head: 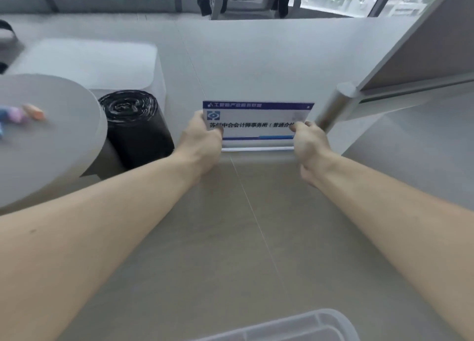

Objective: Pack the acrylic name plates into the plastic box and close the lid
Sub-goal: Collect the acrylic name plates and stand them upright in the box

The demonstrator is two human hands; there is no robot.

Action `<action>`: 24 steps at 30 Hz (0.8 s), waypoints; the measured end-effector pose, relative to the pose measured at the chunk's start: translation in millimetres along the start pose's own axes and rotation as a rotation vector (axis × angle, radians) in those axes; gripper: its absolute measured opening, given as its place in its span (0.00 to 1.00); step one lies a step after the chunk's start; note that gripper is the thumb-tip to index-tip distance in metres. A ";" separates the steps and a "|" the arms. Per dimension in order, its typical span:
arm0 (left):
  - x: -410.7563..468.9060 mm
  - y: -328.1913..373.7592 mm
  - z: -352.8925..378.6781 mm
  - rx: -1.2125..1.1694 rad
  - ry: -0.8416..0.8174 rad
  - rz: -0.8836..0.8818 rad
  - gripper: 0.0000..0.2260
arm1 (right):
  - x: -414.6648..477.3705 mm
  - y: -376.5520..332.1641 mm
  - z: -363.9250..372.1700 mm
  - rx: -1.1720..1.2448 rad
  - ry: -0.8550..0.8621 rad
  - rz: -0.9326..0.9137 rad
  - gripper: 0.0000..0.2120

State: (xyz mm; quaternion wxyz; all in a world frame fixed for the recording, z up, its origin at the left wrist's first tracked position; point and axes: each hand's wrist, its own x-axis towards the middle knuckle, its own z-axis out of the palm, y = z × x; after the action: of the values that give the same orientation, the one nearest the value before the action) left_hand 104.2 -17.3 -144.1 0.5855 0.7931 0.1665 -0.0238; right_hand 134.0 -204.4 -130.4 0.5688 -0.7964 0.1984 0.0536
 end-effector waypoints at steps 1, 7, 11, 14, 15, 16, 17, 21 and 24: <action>-4.6 3.3 -2.3 -0.008 -0.004 0.008 0.11 | -4.8 -3.8 -2.7 0.013 0.002 -0.004 0.11; -50.2 58.4 -32.4 -0.039 0.012 0.108 0.09 | -59.4 -58.8 -30.9 0.067 -0.003 -0.015 0.10; -91.4 118.7 -63.0 0.003 0.068 0.193 0.07 | -117.8 -113.6 -56.6 0.106 0.027 -0.016 0.09; -130.5 164.4 -95.5 0.094 0.166 0.250 0.05 | -171.5 -156.1 -77.5 0.136 0.025 -0.047 0.09; -145.0 178.8 -107.6 0.118 0.171 0.266 0.04 | -189.7 -169.0 -84.7 0.150 0.027 -0.055 0.10; -159.6 193.4 -121.3 0.140 0.162 0.285 0.04 | -209.8 -183.2 -92.3 0.159 0.031 -0.064 0.10; -174.6 205.2 -135.8 0.157 0.142 0.304 0.05 | -229.1 -195.1 -99.7 0.172 0.039 -0.074 0.11; -248.2 247.7 -196.4 0.158 0.009 0.389 0.10 | -307.4 -234.9 -125.4 0.218 0.069 -0.126 0.14; -306.8 269.5 -235.1 0.152 -0.051 0.376 0.04 | -365.4 -250.9 -137.1 0.252 0.055 -0.163 0.13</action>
State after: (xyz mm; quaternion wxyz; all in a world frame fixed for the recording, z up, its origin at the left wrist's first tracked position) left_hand -143.6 60.5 249.1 0.5220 0.8513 -0.0014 0.0533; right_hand -125.2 -169.5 252.8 0.6610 -0.7334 0.1538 -0.0396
